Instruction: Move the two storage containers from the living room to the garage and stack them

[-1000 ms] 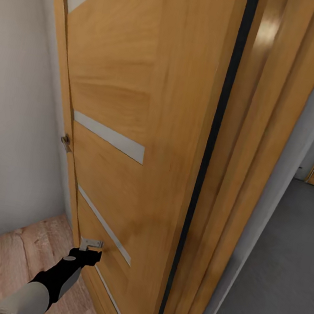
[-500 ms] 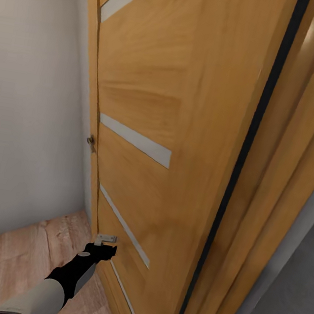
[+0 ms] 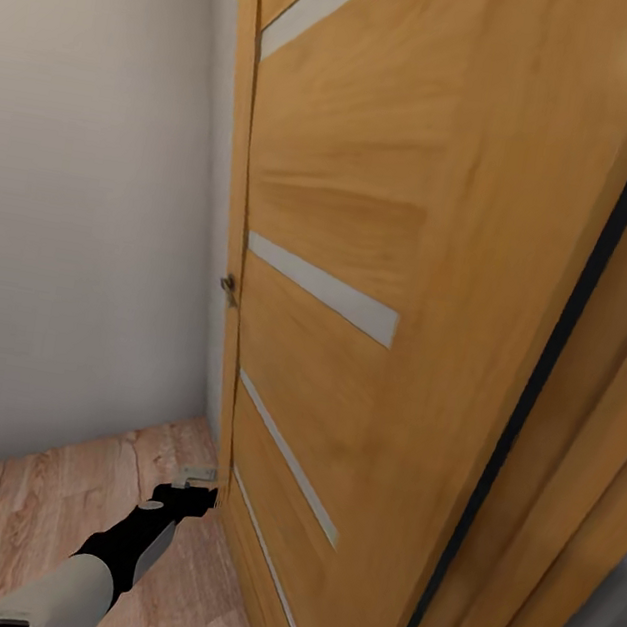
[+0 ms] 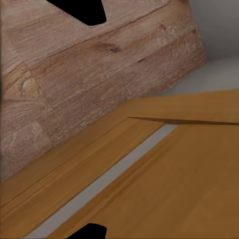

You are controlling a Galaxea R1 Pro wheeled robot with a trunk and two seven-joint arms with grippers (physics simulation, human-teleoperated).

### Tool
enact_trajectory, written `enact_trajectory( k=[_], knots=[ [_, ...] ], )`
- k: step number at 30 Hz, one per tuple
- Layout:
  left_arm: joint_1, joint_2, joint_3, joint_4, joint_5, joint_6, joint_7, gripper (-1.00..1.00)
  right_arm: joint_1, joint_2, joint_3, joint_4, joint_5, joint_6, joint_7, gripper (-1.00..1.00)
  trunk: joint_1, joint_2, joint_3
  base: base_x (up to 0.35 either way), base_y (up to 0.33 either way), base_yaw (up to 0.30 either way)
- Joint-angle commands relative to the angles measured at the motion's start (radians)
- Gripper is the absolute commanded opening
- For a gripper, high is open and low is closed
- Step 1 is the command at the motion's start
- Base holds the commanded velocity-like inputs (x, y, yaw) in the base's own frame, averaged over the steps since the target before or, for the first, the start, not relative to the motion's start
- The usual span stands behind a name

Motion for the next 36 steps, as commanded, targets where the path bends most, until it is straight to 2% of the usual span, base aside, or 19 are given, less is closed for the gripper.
enact_trajectory(
  k=[1,4,7,11,12,13,14,17,20,24,26,30,31,34,36],
  knots=[
    [0.000,0.000,0.009,-0.001,-0.009,0.005,-0.001,1.00,0.000,0.000,0.000,0.001,0.001,-0.004,0.001,1.00,0.000,-0.001,-0.001,0.000,0.000,0.256],
    [0.000,0.010,0.011,0.007,-0.009,0.003,-0.002,1.00,0.000,0.000,0.000,0.001,0.001,-0.004,0.001,1.00,0.000,-0.001,-0.001,0.000,0.000,0.256],
    [0.000,0.028,0.012,0.056,-0.007,-0.030,-0.003,1.00,0.000,0.000,0.000,0.001,0.001,-0.004,0.001,1.00,0.000,-0.001,-0.001,0.000,0.000,0.256],
    [0.000,0.039,0.012,0.199,-0.007,-0.128,-0.004,1.00,0.000,0.000,0.000,0.001,0.001,-0.004,0.001,1.00,0.000,-0.001,-0.001,0.000,0.000,0.256],
    [0.000,0.041,0.011,0.245,-0.007,-0.162,-0.004,1.00,0.000,0.000,0.000,0.001,0.001,-0.004,0.001,1.00,0.000,-0.001,-0.001,0.000,0.000,0.256],
    [0.001,0.042,0.011,0.332,-0.008,-0.231,-0.004,1.00,0.000,0.000,0.000,0.001,0.001,-0.004,0.001,1.00,0.000,-0.001,-0.001,0.000,0.000,0.256],
    [0.003,0.044,0.010,0.369,-0.008,-0.261,-0.004,1.00,0.000,0.000,0.000,0.001,0.001,-0.004,0.001,1.00,0.000,-0.001,-0.001,0.000,0.000,0.256],
    [0.023,0.049,0.010,0.417,-0.008,-0.306,-0.004,1.00,0.000,0.000,0.000,0.001,0.001,-0.004,0.000,1.00,0.000,-0.001,-0.001,0.000,0.000,0.256],
    [0.085,0.061,0.011,0.434,-0.001,-0.328,-0.004,1.00,0.000,0.000,0.000,0.001,0.001,-0.004,0.000,1.00,0.000,-0.001,-0.001,0.000,0.000,0.256],
    [0.185,0.066,0.010,0.438,0.046,-0.374,-0.003,1.00,0.000,0.000,-0.001,0.001,0.001,-0.004,-0.002,1.00,0.000,-0.001,-0.001,0.000,0.000,0.279],
    [0.300,0.064,0.009,0.439,0.061,-0.496,0.005,1.00,0.000,0.000,-0.001,0.001,0.001,-0.004,-0.003,1.00,0.000,-0.001,-0.001,0.000,0.000,0.291],
    [0.435,0.058,0.009,0.439,0.065,-0.674,0.011,1.00,0.000,0.000,-0.002,0.001,0.001,-0.004,-0.003,1.00,0.000,-0.001,-0.001,0.000,0.000,0.292],
    [0.474,0.056,0.009,0.440,0.067,-0.761,0.022,1.00,0.000,0.000,-0.002,0.001,0.001,-0.004,-0.003,1.00,0.000,-0.001,-0.001,0.000,0.000,0.293],
    [0.537,0.050,0.008,0.440,0.067,-0.909,0.063,1.00,0.000,0.000,-0.002,0.001,0.001,-0.003,-0.003,1.00,0.000,-0.001,-0.001,0.000,0.000,0.293],
    [0.559,0.045,0.008,0.440,0.064,-0.946,0.075,1.00,0.000,0.000,-0.002,0.001,0.001,-0.002,-0.003,1.00,0.000,-0.001,-0.001,0.000,0.000,0.293]
  ],
)
